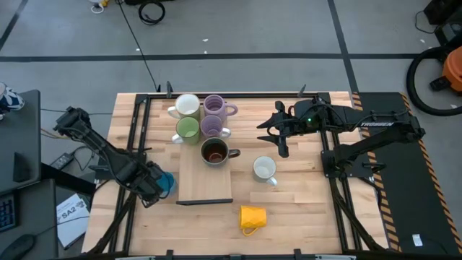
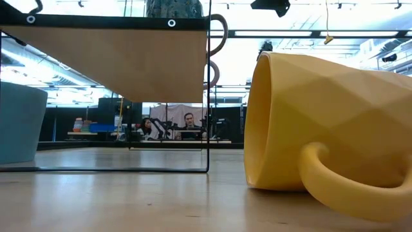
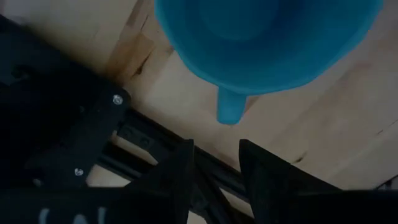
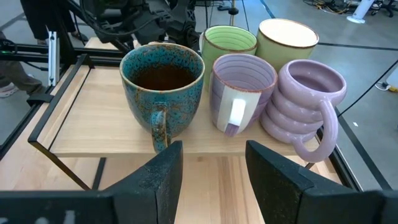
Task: Place coffee mugs
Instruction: Put the blue mug on the shelf
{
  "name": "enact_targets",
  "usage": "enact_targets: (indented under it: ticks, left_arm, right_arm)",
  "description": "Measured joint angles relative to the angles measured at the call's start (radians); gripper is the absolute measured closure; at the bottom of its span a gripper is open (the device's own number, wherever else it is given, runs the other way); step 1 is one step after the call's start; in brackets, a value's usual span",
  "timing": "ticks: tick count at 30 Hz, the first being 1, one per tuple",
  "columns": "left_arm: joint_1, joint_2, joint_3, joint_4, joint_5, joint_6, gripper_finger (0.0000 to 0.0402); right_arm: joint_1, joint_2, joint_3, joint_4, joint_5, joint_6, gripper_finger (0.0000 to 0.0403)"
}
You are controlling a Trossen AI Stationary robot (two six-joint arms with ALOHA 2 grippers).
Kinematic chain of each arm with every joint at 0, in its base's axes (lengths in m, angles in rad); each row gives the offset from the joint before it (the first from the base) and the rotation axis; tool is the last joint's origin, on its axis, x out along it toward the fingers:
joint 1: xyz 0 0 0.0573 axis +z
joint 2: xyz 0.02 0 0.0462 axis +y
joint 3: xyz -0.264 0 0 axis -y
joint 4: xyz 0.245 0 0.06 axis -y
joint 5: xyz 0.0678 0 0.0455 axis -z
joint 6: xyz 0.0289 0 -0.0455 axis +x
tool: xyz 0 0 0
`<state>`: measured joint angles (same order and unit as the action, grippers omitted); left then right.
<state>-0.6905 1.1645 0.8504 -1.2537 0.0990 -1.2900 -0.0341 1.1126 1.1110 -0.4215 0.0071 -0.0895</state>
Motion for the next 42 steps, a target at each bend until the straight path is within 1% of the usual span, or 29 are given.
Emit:
enact_targets:
  ticks: [5,10,17,24,32,42]
  left_arm:
    - [-0.016,0.000,-0.040,0.072,-0.018,0.000,0.0269]
    - [-0.017,0.000,-0.060,0.072,-0.061,-0.008,0.0269]
    - [-0.017,0.000,-0.074,0.101,-0.069,-0.007,0.0269]
    - [-0.016,0.000,-0.074,0.102,-0.166,-0.007,0.0269]
    - [-0.016,0.007,-0.074,0.104,-0.184,-0.006,0.0269]
    - [-0.017,0.097,-0.074,0.127,-0.188,-0.006,0.0269]
  right_arm:
    - [0.000,0.000,0.000,0.000,0.000,0.000,0.0221]
    - [0.000,0.000,0.000,0.000,0.000,0.000,0.0221]
    - [0.000,0.000,0.000,0.000,0.000,0.000,0.0221]
    - [0.000,0.000,0.000,0.000,0.000,0.000,0.0221]
    - [0.000,0.000,0.000,0.000,0.000,0.000,0.0221]
    - [0.000,0.000,0.000,0.000,0.000,0.000,0.0221]
